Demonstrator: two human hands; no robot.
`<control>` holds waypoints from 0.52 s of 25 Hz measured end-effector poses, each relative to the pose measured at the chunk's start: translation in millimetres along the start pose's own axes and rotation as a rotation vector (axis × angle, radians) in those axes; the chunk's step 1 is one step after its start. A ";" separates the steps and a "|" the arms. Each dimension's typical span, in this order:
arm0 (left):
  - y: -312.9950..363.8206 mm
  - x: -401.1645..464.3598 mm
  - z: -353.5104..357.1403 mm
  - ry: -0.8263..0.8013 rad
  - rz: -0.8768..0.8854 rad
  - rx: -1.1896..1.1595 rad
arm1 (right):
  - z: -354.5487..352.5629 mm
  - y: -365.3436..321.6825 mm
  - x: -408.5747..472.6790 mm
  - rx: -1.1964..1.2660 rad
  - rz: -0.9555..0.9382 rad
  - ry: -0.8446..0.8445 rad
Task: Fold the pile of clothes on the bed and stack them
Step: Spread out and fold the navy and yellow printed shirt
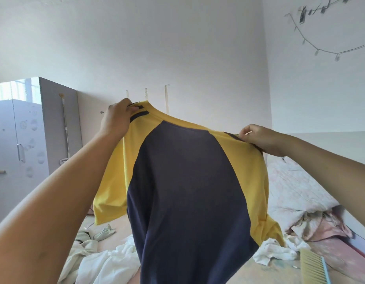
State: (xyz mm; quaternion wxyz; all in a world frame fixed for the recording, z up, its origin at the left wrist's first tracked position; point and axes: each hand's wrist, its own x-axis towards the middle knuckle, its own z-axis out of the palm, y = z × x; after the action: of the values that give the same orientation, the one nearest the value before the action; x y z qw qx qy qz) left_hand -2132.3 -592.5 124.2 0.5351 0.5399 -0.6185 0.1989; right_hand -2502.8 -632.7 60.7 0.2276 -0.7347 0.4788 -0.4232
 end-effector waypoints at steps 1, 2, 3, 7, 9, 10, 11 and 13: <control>-2.1 -0.1 -0.3 -0.005 0.002 0.113 | 0.2 1.0 0.5 -0.016 -0.021 -0.008; -5.3 0.4 -1.0 -0.020 0.020 0.201 | -1.8 1.2 1.8 -0.066 -0.042 -0.003; -8.8 0.9 -3.7 -0.049 0.047 0.273 | -4.5 -1.0 2.9 -0.118 -0.055 0.014; -17.2 2.1 -13.4 -0.132 0.248 0.563 | -13.4 -18.4 5.1 -0.099 -0.127 0.157; -15.5 3.9 -23.6 -0.089 0.288 0.550 | -23.8 -31.2 6.6 -0.104 -0.201 0.238; -14.7 7.1 -29.5 -0.049 0.321 0.592 | -31.4 -39.5 7.0 -0.129 -0.232 0.285; -12.5 8.8 -37.1 -0.011 0.349 0.640 | -37.7 -47.9 6.6 -0.168 -0.274 0.339; -13.2 12.3 -45.5 0.077 0.372 0.655 | -46.0 -52.9 10.4 -0.241 -0.346 0.466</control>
State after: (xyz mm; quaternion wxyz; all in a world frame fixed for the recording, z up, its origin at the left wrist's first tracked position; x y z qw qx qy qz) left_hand -2098.5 -565.1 146.4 0.3120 0.5530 -0.5891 0.4999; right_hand -2512.5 -615.6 128.8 -0.0522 -0.7103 0.4326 -0.5528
